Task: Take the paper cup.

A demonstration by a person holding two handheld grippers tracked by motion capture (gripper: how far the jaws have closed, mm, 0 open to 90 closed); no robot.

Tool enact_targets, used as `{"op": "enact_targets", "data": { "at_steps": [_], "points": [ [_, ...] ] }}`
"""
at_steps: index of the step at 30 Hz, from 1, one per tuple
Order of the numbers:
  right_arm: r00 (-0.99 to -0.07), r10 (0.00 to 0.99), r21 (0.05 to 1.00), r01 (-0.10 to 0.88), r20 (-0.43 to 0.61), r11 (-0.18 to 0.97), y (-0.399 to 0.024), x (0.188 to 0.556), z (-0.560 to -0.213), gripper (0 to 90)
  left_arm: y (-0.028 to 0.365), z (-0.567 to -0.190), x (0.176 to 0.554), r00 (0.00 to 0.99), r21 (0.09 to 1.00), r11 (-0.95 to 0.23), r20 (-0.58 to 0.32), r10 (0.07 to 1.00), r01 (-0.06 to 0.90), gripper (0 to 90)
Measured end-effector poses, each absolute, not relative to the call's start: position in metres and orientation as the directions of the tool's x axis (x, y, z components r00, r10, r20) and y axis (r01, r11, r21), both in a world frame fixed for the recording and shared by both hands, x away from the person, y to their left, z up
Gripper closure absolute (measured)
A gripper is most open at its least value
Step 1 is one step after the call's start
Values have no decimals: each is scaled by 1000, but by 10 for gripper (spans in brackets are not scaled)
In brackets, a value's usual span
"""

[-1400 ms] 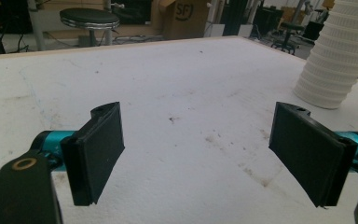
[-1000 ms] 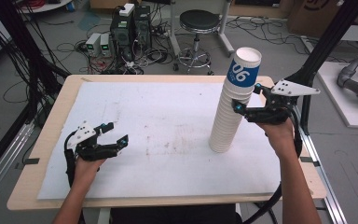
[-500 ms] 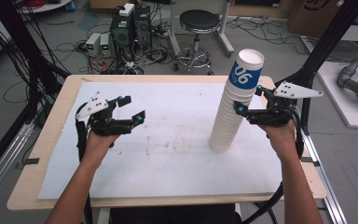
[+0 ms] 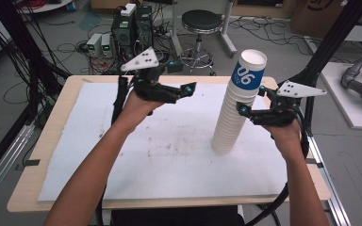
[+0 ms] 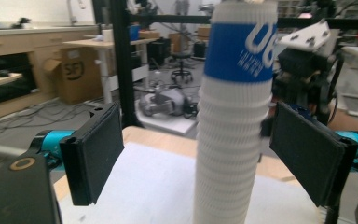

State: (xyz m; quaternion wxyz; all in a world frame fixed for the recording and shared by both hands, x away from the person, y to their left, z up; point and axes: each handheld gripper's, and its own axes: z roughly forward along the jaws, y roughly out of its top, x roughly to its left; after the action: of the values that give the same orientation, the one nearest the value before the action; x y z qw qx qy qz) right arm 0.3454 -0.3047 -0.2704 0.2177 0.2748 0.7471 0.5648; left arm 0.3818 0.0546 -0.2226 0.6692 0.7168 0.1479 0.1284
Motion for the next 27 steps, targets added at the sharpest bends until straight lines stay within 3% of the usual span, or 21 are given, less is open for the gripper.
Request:
{"op": "enact_targets", "data": {
  "at_steps": [7,27],
  "points": [
    [-761,648,960,173,-13,222,-305,347,-269,153,10,-210,395,947,996,-84,1,322,27,171],
    [-772,636,954,180,-15,241,-304,349,-266,153,-68,-183,405,971,992,-123,20,239,10,171]
  ]
}}
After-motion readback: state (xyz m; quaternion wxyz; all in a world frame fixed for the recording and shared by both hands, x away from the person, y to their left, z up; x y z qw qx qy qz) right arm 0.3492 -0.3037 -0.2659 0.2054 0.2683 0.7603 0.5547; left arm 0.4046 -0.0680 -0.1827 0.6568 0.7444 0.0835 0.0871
